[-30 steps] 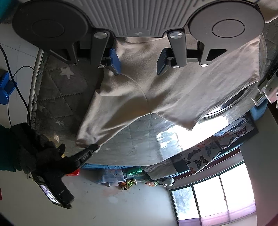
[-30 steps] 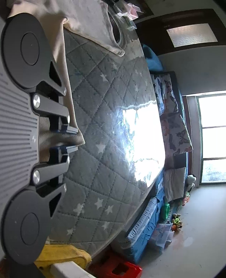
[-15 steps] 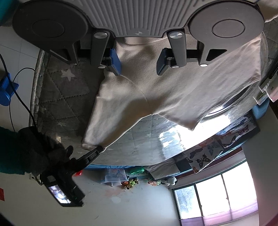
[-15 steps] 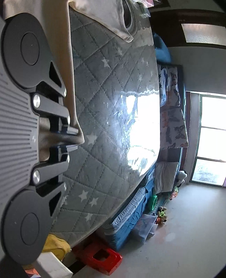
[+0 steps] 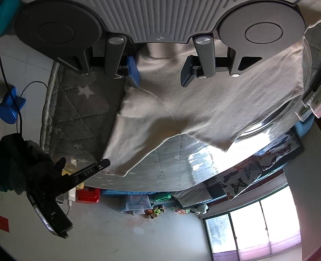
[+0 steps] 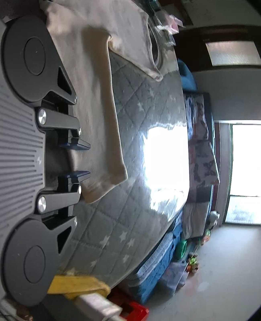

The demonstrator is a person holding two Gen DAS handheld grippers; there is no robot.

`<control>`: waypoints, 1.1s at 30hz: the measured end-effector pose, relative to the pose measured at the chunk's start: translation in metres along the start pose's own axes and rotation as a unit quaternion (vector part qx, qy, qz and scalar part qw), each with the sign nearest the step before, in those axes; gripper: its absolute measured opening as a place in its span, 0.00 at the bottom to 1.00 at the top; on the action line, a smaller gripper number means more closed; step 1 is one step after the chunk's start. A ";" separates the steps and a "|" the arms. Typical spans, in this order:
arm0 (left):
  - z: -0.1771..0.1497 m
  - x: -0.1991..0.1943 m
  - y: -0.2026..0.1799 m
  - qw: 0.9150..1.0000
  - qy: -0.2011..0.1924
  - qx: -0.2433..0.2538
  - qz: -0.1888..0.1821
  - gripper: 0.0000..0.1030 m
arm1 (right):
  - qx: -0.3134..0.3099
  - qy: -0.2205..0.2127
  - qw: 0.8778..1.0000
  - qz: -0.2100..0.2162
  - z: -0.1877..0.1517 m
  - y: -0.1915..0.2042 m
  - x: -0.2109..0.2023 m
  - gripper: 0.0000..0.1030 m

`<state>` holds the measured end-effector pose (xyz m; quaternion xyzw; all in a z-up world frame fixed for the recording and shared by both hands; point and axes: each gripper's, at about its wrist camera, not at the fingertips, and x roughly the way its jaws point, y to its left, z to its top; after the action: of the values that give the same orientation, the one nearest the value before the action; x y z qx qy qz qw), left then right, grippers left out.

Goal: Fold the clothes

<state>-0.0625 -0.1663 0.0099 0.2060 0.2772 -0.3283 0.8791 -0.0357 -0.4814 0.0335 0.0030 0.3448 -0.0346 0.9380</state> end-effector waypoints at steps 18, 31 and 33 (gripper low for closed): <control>-0.002 -0.004 0.002 1.000 0.000 0.001 -0.008 0.46 | -0.115 -0.022 0.982 0.148 0.043 0.107 -0.014 0.36; -0.003 -0.002 0.004 1.000 -0.004 -0.004 -0.014 0.46 | -0.139 0.007 0.981 0.134 0.039 0.146 0.029 0.41; -0.003 -0.002 0.004 1.000 -0.004 -0.006 -0.015 0.46 | -0.138 0.005 0.981 0.135 0.041 0.147 0.031 0.41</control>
<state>-0.0621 -0.1608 0.0093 0.1956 0.2781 -0.3407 0.8765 0.0247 -0.3380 0.0422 -0.0797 0.3477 0.1402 0.9236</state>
